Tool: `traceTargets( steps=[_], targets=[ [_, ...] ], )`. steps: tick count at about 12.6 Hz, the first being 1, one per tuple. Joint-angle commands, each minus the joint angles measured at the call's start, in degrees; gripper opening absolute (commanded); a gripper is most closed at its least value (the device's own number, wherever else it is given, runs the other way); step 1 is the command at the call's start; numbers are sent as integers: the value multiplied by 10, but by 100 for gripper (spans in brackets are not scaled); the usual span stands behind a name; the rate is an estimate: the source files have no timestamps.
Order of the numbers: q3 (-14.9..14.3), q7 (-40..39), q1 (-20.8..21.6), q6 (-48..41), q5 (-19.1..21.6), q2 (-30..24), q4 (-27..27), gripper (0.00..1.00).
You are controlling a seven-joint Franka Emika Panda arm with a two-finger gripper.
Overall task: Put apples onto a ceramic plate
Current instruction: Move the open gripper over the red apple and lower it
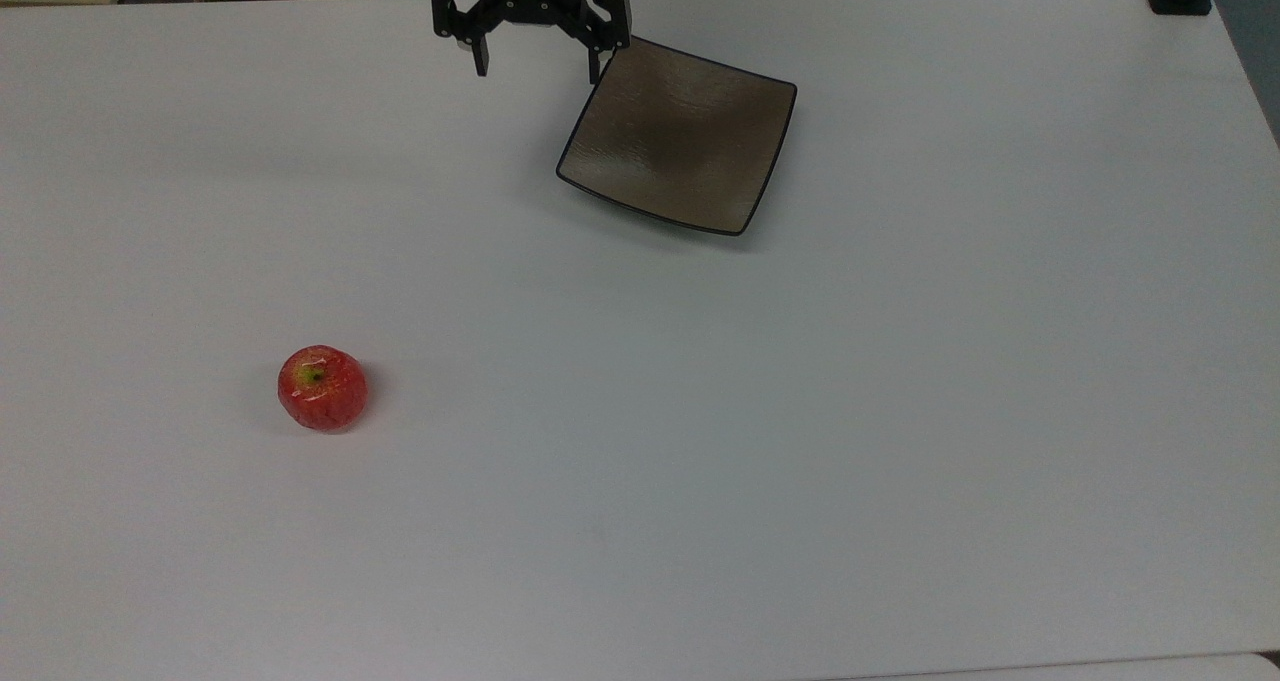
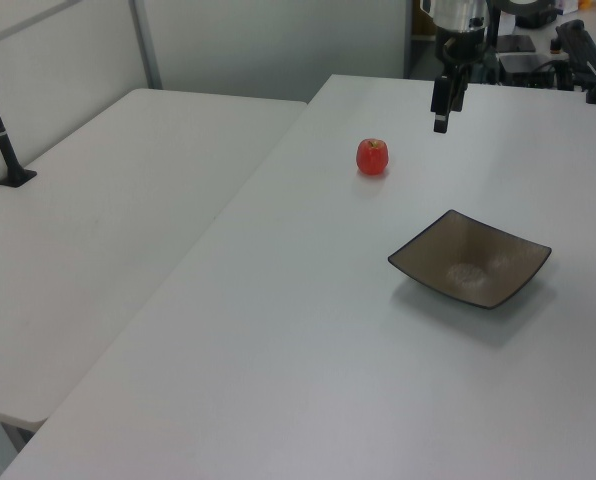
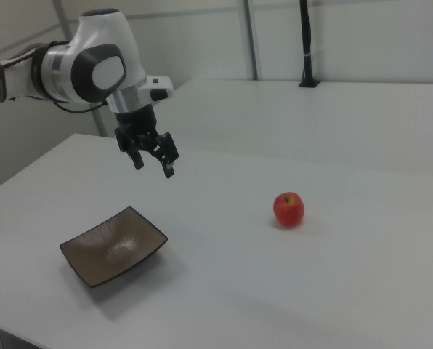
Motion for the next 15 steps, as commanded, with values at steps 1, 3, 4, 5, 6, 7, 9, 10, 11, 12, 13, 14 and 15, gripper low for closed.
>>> traceTargets(
  steps=[1,3,4,5,6,7,9,10,11,12,13,14,15],
  targets=[
    [-6,-9,-5,22,14,5,-3,100],
    [-6,-1,-21,64,13,24,2,100],
    [-6,-1,-32,89,12,34,3,100],
    [-7,-1,-39,119,12,40,3,100],
    [-7,-1,-53,142,12,54,15,100],
    [-7,-2,-65,151,10,80,34,100],
    [-7,-2,-88,173,5,144,86,100],
    [-7,-2,-96,188,3,172,109,100],
    [-8,-4,-105,207,2,199,130,100],
    [-8,-4,-111,219,1,221,143,100],
    [-8,-4,-118,231,-2,240,155,100],
    [-8,-4,-121,241,-11,257,159,100],
    [-8,-4,-122,253,-20,270,166,100]
  ],
)
